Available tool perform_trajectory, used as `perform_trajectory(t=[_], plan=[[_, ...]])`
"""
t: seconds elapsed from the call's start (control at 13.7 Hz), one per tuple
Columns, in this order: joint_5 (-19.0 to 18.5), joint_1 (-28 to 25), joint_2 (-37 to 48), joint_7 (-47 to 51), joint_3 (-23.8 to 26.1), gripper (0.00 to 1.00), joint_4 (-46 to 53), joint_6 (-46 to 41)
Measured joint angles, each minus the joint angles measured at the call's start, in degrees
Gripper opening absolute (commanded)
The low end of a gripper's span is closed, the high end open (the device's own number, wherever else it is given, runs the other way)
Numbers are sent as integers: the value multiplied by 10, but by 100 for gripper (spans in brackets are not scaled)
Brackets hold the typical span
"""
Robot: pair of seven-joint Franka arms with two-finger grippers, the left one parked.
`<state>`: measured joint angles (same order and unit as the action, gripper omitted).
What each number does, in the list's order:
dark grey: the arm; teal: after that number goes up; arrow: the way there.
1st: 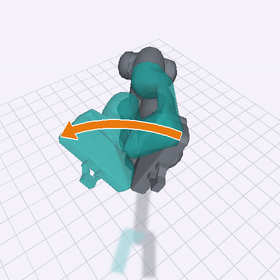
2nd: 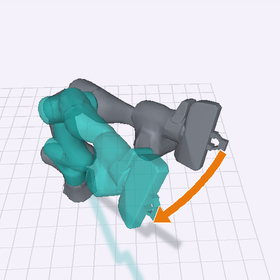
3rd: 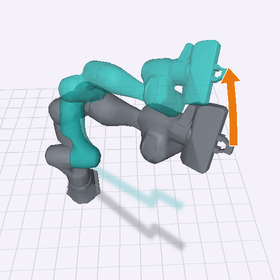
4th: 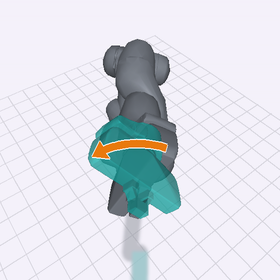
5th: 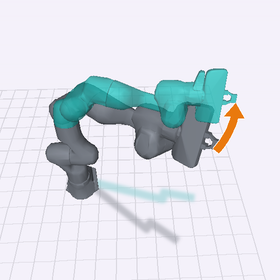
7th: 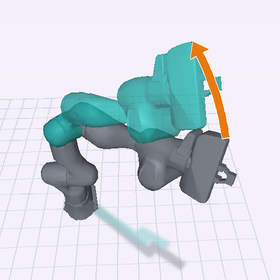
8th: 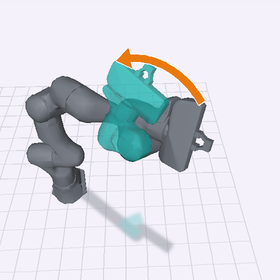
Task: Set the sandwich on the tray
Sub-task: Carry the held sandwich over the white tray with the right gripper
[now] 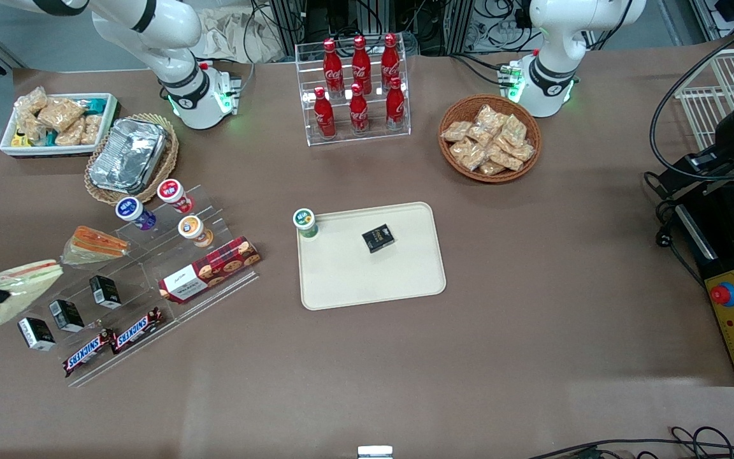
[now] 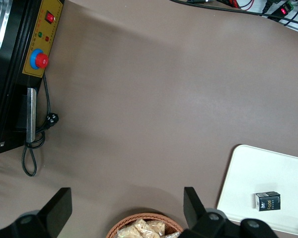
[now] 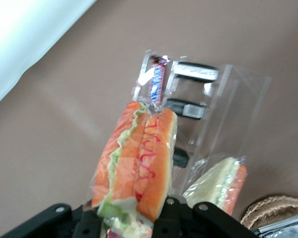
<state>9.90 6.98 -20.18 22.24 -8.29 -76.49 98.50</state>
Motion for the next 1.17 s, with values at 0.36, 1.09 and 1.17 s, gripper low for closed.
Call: perform_trajectory(t=[0.36, 1.09, 1.17], plan=[[-6, -169, 12, -29, 12, 34, 0, -3], [-107, -425, -67, -56, 13, 28, -5, 90], [-115, -441, -76, -87, 13, 28, -5, 108]])
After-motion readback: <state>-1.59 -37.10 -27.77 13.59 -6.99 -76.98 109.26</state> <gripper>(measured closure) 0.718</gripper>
